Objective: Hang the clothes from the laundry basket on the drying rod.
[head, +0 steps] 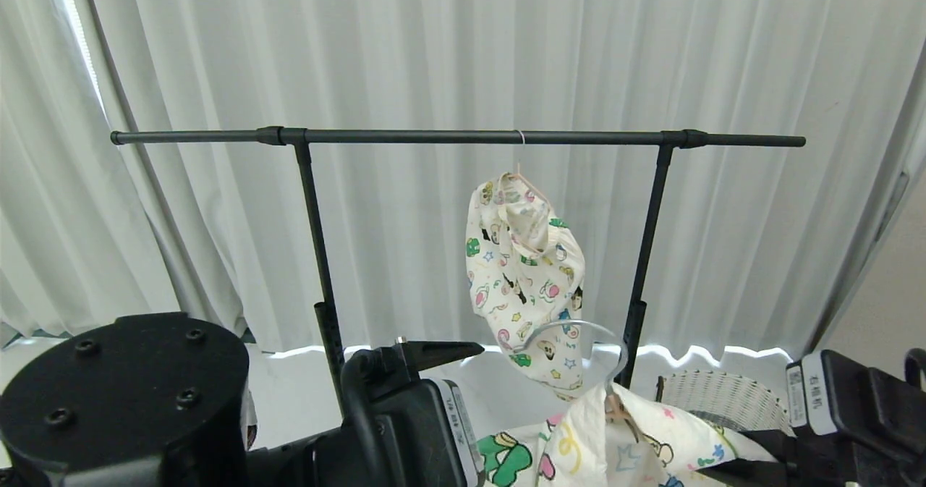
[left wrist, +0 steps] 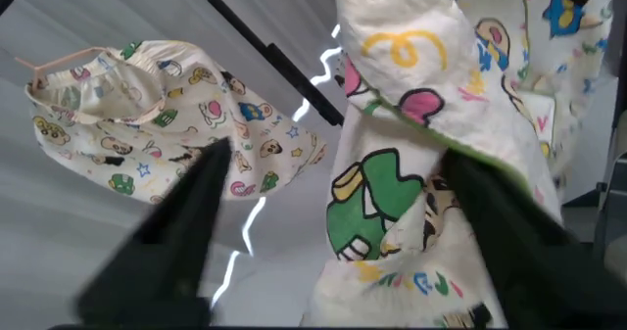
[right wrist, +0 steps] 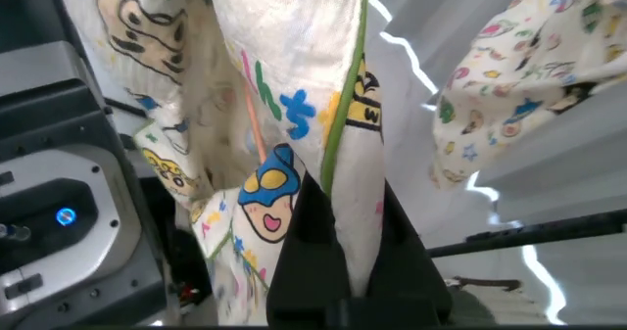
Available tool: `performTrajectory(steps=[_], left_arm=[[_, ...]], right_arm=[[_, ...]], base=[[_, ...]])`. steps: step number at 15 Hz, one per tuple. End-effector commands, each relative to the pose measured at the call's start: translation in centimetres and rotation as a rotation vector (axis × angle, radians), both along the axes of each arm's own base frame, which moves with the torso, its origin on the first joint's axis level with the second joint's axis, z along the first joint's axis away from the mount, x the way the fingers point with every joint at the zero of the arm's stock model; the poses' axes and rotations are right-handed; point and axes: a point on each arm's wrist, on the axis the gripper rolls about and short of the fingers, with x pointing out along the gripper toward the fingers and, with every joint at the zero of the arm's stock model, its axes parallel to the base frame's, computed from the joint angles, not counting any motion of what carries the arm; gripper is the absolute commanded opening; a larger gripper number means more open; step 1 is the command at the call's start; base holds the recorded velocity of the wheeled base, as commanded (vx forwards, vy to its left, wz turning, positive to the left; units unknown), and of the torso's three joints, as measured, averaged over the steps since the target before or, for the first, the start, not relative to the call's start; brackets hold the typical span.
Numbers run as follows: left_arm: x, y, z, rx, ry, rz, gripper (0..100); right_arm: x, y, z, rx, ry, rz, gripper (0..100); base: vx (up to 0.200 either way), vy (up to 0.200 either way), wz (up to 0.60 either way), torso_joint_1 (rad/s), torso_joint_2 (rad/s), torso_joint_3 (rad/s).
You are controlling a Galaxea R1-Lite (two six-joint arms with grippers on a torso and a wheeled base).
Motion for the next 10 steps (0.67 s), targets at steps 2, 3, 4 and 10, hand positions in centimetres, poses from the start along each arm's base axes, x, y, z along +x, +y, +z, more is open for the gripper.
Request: performTrajectory(steps=[2,3,4,10], left_arm=[[0.1,0.7,-0.3,0.006,0.005,0.023,100],[0.2,1.3,-0.7,0.017,0.013,0.044,100],[0.3,1.9,-1.1,0.026,0.02,0.064,100],[0.2,8.0,-5.1,0.123,0.11,0.286,100]], right_arm=[[-0.4,-1.9,1.2,0.022,-0.103,-0.029,0],[-0.5,-2.2,1.4,0.027,-0.12,-0.039,0],[-0.5,-2.4,1.5,0.032,-0.125,-0.049,0],[-0.6,-2.7,1.8,0.063,-0.136,-0.03,0]], base=[[0.0,0.0,0.0,0.0,0.0,0.0],[0.0,0.0,0.0,0.0,0.0,0.0],[0.0,0.0,0.0,0.0,0.0,0.0],[0.0,0.0,0.0,0.0,0.0,0.0]])
